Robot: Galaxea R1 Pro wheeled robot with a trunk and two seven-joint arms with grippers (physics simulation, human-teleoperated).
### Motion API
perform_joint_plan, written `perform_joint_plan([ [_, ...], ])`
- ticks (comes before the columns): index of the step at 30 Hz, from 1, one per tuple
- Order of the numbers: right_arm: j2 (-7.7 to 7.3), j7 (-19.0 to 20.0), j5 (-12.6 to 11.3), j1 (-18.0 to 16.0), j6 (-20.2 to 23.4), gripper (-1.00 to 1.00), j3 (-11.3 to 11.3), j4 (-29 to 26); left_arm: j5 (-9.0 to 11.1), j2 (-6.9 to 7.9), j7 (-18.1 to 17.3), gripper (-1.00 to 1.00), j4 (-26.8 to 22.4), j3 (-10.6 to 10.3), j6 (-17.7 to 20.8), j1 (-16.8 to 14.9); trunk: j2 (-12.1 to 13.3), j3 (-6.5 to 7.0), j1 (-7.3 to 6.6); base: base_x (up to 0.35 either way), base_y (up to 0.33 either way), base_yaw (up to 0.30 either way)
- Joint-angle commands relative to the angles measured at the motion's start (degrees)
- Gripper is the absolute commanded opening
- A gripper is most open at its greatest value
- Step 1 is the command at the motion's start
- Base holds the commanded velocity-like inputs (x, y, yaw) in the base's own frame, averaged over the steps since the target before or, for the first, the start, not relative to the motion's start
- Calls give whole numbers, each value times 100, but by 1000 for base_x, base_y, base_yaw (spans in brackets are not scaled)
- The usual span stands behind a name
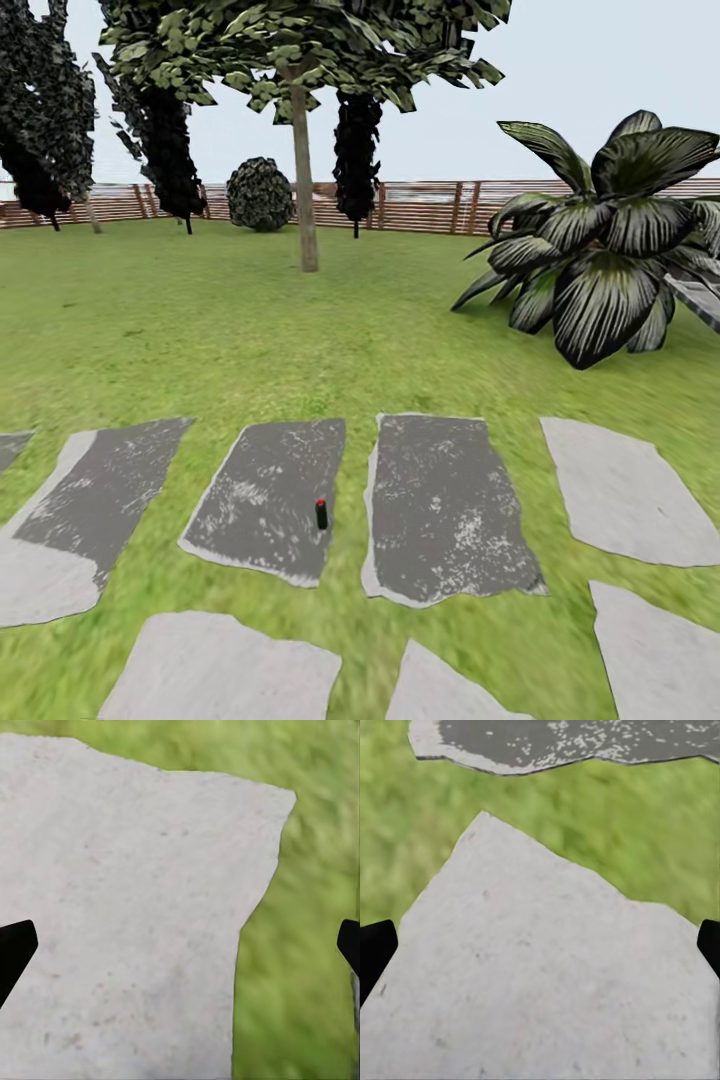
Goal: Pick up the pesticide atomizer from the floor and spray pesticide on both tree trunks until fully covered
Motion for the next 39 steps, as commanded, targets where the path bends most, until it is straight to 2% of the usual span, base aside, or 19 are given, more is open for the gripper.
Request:
perform_joint_plan([
  [1, 0, 0, 0, 0, 0, 100, 0, 0, 0, 0, 0, 100, 0, 0, 0, 0, 0, 2, 0, 114, -264, 163],
  [17, 9, -9, 0, 0, 0, 100, -1, 0, 0, 0, 0, 100, 0, 0, 0, 0, 0, 4, 0, 112, -264, 39],
  [39, 9, -9, 0, 0, 0, 100, 0, 0, 0, 0, 2, 100, 0, 0, 0, 0, 0, 4, 0, 111, -264, 267],
])
